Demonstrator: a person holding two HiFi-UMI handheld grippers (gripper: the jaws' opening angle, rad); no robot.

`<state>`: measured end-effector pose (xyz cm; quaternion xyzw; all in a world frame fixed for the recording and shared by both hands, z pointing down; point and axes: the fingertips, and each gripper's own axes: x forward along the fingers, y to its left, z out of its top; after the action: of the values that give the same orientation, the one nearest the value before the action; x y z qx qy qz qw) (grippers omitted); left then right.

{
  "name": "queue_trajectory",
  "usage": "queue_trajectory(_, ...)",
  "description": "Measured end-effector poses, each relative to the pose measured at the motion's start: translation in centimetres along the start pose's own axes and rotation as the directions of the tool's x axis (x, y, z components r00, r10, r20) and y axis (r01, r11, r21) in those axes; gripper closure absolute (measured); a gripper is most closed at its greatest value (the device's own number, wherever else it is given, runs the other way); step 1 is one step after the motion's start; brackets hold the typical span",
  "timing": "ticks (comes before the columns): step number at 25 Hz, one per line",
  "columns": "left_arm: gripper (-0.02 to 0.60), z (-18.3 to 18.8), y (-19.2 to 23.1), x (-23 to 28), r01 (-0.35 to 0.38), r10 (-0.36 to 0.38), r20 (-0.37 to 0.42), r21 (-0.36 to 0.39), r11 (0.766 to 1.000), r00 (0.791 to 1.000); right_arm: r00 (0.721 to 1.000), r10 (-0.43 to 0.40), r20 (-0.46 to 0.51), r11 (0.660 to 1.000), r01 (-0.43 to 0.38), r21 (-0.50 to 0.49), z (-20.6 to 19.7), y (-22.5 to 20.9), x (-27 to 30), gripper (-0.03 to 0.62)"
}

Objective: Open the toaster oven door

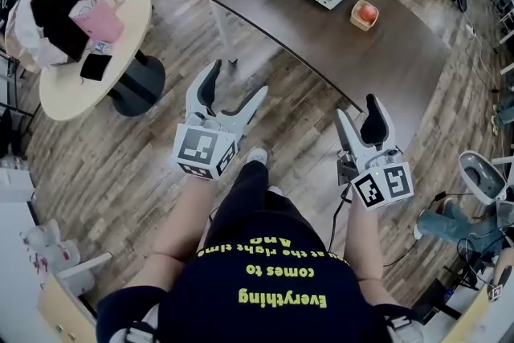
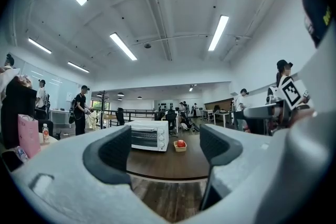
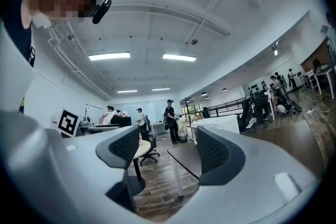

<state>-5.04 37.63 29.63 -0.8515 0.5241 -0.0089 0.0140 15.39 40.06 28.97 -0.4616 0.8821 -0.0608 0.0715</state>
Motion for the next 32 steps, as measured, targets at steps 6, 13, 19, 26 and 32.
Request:
queue_trajectory(6, 0.133, -0.8, 1.5, 2.6, 0.012, -0.012, -0.006, -0.02, 1.0, 1.0, 0.999, -0.03, 0.014, 1.0, 0.03, 0.006, 0.2, -1.4, 2.1, 0.218)
queue_trajectory(13, 0.097, -1.0, 4.4, 7.1, 0.038, -0.037, 0.004, -0.044, 0.998, 0.999, 0.999, -0.046, 0.009, 0.999, 0.046, -0.021, 0.5, -3.3, 6.9, 0.172)
queue_trajectory(19, 0.091, -0.8, 8.9, 11.6, 0.049, -0.048, 0.013, -0.042, 0.998, 0.999, 0.998, -0.059, 0.009, 0.998, 0.06, -0.024, 0.6, -5.0, 12.6, 0.158)
queue_trajectory(26, 0.091, -1.0, 13.3, 16.1, 0.077, -0.076, 0.012, -0.036, 0.996, 0.997, 0.997, -0.078, -0.002, 0.997, 0.078, -0.013, 0.1, -6.4, 18.3, 0.157)
queue_trajectory(32, 0.091, -1.5, 16.0, 18.2, 0.082, -0.082, 0.005, -0.047, 0.996, 0.997, 0.996, -0.083, -0.019, 0.997, 0.083, -0.009, -0.5, -6.5, 21.3, 0.157)
